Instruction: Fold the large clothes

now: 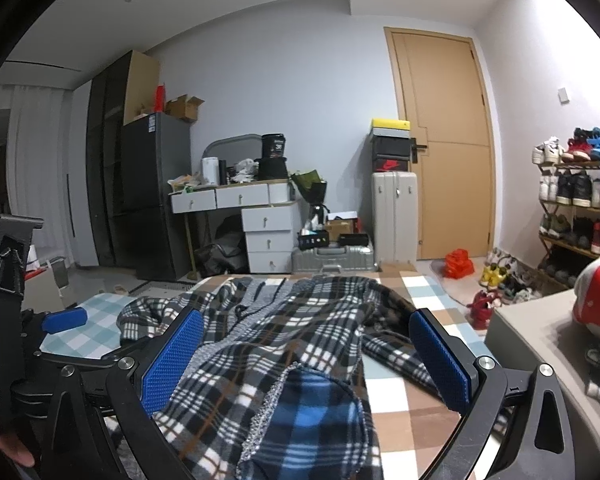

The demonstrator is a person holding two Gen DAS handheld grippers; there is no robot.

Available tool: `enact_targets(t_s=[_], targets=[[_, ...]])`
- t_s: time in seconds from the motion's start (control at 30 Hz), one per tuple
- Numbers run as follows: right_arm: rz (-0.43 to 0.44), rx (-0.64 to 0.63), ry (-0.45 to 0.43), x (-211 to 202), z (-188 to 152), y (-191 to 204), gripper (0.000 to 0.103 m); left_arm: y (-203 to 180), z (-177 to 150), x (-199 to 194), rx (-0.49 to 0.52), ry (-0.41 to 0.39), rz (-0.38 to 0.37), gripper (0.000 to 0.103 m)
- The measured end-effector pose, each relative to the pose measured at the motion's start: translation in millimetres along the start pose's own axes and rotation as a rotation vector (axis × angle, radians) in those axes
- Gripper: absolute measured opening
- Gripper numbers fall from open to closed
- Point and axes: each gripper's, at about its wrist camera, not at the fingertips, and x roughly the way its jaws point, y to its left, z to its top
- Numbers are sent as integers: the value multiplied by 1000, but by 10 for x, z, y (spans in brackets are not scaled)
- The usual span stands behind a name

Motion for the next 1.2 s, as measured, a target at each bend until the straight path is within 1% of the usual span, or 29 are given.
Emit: enact_targets(t_s=[0.1,0.2,0.23,0.3,0.37,0.4,0.47,0.53,0.6,0.63,0.7,0.8,0.87,0.9,0.93,0.97,1.0,1.07,1.1,1.13,1.17,1.2], targets=[[-37,41,32,-35,25,-130,103,31,7,14,-16,6,-9,102],[-74,138,86,-142,38,-525,103,73,3,26,-24,18,-19,102],[-115,154,110,-196,49,-683,103,73,1,25,-24,21,-23,102],[-184,114,132,-314,107,-946,103,91,-3,5,-22,23,-33,102],[-225,46,209,-345,157,-1176,103,100,-2,-30,-21,17,-46,102],[-222,20,297,-310,145,-1327,103,104,2,-46,-20,11,-47,102],[-202,11,412,-246,71,-1490,103,118,15,-62,-18,3,-47,102],[-190,-6,532,-164,-102,-1619,103,150,24,-60,-28,7,-56,102],[-186,-53,634,-87,-342,-1675,102,190,29,-53,-45,10,-65,102],[-191,-73,663,-86,-443,-1688,102,210,31,-49,-53,12,-66,102],[-218,-87,694,-105,-600,-1743,98,236,32,-36,-60,17,-66,102],[-208,-18,716,-155,-731,-1849,98,247,29,-36,-60,17,-69,102],[-203,1,742,-126,-796,-1905,98,264,28,-41,-63,12,-71,102],[-197,-3,765,-104,-833,-1921,96,268,27,-36,-65,11,-69,102],[-195,-19,796,-82,-864,-1952,91,275,25,-33,-69,14,-72,102],[-205,-42,820,-56,-895,-1968,78,283,22,-26,-73,17,-75,102],[-216,-53,836,-31,-924,-1987,72,287,19,-21,-76,21,-78,102],[-249,-51,849,2,-946,-2042,72,294,19,-23,-80,22,-79,102],[-282,-57,858,16,-960,-2075,70,303,19,-29,-82,21,-78,102],[-298,-62,866,22,-978,-2117,67,307,19,-28,-84,20,-72,102],[-301,-75,867,21,-979,-2118,61,315,18,-26,-87,18,-67,102],[-297,-82,877,26,-981,-2115,57,326,19,-27,-90,20,-68,102]])
